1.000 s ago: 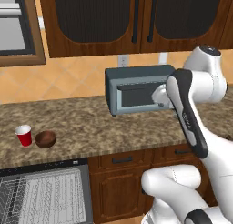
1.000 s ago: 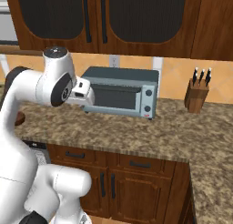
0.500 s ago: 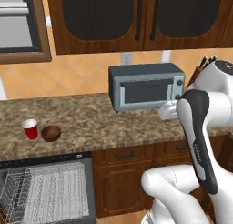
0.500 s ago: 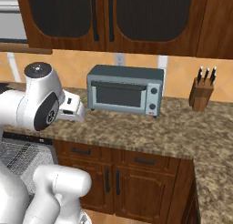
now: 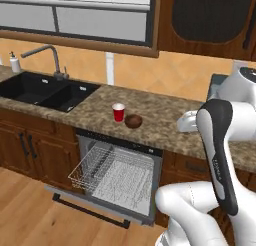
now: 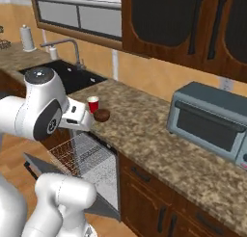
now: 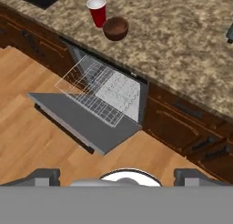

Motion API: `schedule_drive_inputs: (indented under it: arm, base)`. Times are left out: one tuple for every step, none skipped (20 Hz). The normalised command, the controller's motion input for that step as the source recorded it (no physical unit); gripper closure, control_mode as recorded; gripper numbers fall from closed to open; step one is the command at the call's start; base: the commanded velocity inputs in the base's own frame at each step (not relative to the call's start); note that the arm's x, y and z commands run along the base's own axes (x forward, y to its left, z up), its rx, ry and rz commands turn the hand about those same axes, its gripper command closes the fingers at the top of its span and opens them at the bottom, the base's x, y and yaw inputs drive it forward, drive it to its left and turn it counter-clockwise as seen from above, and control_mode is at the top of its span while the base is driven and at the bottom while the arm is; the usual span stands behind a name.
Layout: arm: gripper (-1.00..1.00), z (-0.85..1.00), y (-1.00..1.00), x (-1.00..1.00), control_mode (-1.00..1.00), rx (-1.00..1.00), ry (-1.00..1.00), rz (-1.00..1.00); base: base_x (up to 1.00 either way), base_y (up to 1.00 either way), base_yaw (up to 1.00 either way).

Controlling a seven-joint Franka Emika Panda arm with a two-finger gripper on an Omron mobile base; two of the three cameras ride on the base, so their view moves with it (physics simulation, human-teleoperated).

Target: Pick up the cup and bowl from the counter, place them in the dishwasher, and close the dishwasher door.

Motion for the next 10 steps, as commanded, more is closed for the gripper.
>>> schedule_drive_inputs:
  arm:
    - [-1.00,0.00,0.00,0.00,1.00,0.00,0.00,0.00]
    - [-1.00,0.00,0.00,0.00,1.00,0.00,0.00,0.00]
    - [-1.00,0.00,0.00,0.00,1.00,0.00,0.00,0.00]
    - [-1.00,0.00,0.00,0.00,1.00,0.00,0.00,0.00]
    - [-1.00,0.00,0.00,0.00,1.00,0.00,0.00,0.00]
    - [-1.00,0.00,0.00,0.00,1.00,0.00,0.00,0.00]
    - [-1.00,0.00,0.00,0.00,1.00,0.00,0.00,0.00]
    - [-1.00,0.00,0.00,0.00,1.00,0.00,0.00,0.00]
    - [-1.00,0.00,0.00,0.00,1.00,0.00,0.00,0.00]
    - [-1.00,0.00,0.00,0.00,1.00,0.00,0.00,0.00]
  base:
    - [0.10,-0.21,0.90]
    - [0.23,-0.18,0.89]
    - [0.16,-0.19,0.76]
    - [0.15,-0.16,0.51]
    - [0.46,-0.11,0.33]
    - [0.49,-0.14,0.33]
    - [0.61,-0.22,0.35]
    - [0.66,-0.17,0.36]
    - [0.72,-0.30,0.40]
    - [0.72,-0.38,0.49]
